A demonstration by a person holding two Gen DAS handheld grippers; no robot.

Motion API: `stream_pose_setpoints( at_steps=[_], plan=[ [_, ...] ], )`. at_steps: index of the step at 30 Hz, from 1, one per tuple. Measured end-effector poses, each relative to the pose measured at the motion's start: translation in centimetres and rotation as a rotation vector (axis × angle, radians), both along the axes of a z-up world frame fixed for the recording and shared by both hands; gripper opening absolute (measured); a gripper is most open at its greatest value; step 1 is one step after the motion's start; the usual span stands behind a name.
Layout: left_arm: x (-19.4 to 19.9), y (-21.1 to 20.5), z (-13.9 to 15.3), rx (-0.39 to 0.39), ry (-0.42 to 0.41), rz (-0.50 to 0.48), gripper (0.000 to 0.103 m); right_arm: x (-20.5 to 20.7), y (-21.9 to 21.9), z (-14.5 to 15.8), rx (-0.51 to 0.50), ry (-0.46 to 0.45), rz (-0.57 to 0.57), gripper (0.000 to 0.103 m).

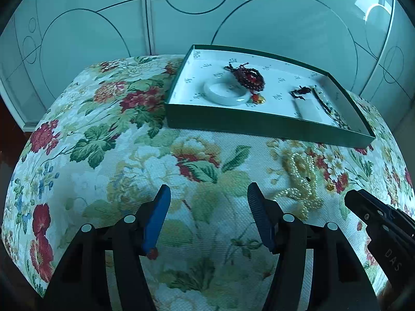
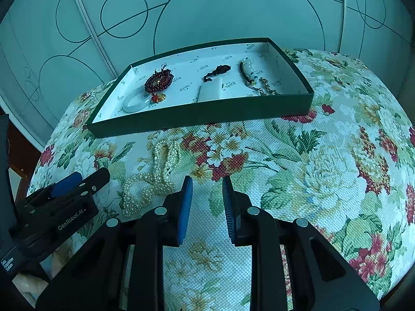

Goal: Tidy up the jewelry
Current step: 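Move the open left gripper over the pearl necklace on the tablecloth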

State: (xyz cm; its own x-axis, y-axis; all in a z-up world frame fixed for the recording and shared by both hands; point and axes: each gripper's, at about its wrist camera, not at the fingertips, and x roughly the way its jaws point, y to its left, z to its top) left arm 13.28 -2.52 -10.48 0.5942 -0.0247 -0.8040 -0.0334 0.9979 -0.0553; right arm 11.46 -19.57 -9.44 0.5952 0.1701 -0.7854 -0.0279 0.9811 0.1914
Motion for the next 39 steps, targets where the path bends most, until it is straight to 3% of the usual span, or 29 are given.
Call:
stream_pose_setpoints(
  at_steps=[14,16,23,25,39],
  plan=[
    [0.4,1.6,-1.0,-0.019,0.008,0.019,0.061,1.6,1.7,-1.2,-0.053,0.008,-0.023,0.021],
    [0.5,1.7,-1.0,-0.018,0.004,0.02,0.061,1.8,1.9,-1.3,-0.06,0.009,-0.023,0.015],
    [0.5,1.7,-1.1,-0.013,-0.001,0.017,0.061,2.0,2.1,-1.5,-0.086,0.0,-0.028,0.013],
    [0.6,1.6,-1.1,-0.008,-0.003,0.015,0.061,1.9,2.2,-1.5,-0.101,-0.004,-0.03,0.007],
    [0.6,1.3,-1.0,0.015,-0.009,0.009,0.061,1.5,1.5,-1.2,-0.111,-0.022,-0.033,0.007]
  ],
)
